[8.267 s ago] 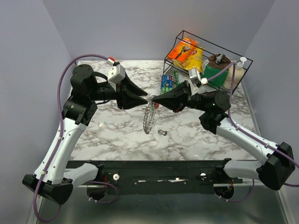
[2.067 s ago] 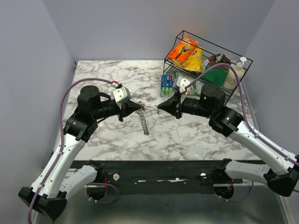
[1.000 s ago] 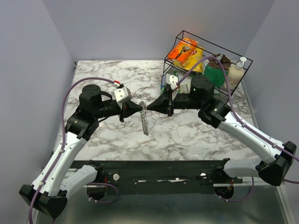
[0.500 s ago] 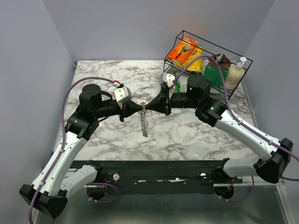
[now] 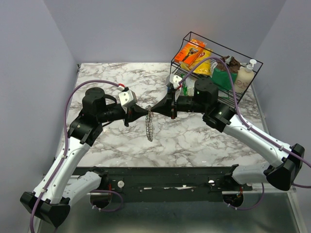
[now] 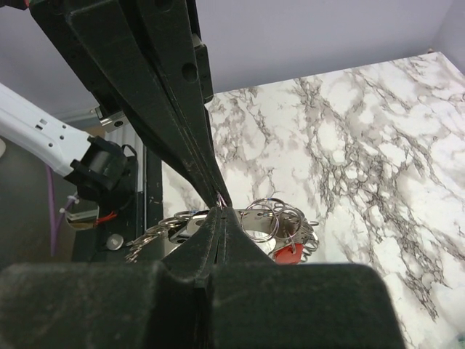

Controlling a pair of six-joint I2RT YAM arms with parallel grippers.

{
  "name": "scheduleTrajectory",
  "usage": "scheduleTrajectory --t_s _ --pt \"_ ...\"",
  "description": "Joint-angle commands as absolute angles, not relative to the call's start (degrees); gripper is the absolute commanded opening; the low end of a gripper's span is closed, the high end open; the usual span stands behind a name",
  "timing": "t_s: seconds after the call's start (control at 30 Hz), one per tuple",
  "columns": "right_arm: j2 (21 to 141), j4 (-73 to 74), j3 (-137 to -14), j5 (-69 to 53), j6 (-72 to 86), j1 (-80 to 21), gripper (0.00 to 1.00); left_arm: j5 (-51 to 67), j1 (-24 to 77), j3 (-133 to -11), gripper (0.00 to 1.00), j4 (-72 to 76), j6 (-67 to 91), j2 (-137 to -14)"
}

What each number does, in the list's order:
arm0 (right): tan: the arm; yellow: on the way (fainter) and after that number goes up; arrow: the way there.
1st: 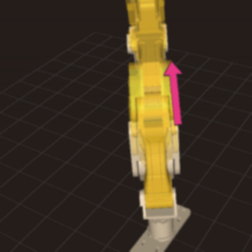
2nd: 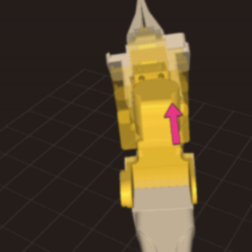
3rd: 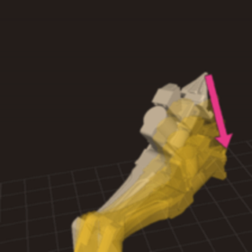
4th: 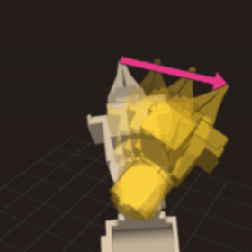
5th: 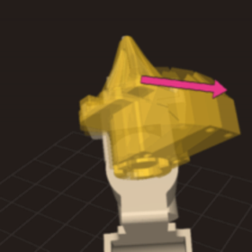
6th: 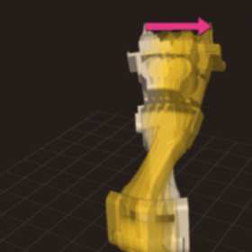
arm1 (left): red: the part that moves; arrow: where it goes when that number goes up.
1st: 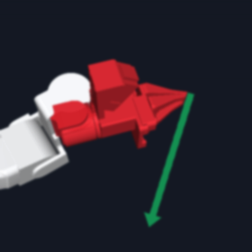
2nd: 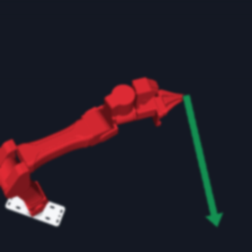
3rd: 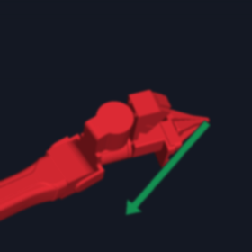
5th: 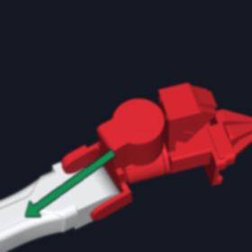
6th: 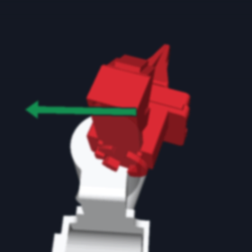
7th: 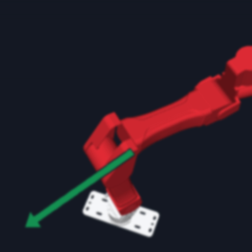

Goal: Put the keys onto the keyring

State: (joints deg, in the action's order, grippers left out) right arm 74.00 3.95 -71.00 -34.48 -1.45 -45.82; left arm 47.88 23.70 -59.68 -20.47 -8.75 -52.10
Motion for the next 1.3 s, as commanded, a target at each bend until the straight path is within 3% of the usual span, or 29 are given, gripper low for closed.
scheduleTrajectory --t_s 0.0,0.83,1.27 --pt "73.8 2.9 -70.8 -30.9 -1.0 -46.3 0.01 50.5 23.7 -61.6 0.0 -18.9 -8.7 -51.5" --pt "74.5 10.8 -74.6 -25.2 3.9 -46.2 0.01 47.5 23.7 -61.3 0.0 -17.8 -8.3 -50.0" --pt "76.9 11.8 -75.0 -29.0 4.5 -46.2 0.01 48.6 23.7 -60.5 0.0 -14.6 -6.0 -49.4"
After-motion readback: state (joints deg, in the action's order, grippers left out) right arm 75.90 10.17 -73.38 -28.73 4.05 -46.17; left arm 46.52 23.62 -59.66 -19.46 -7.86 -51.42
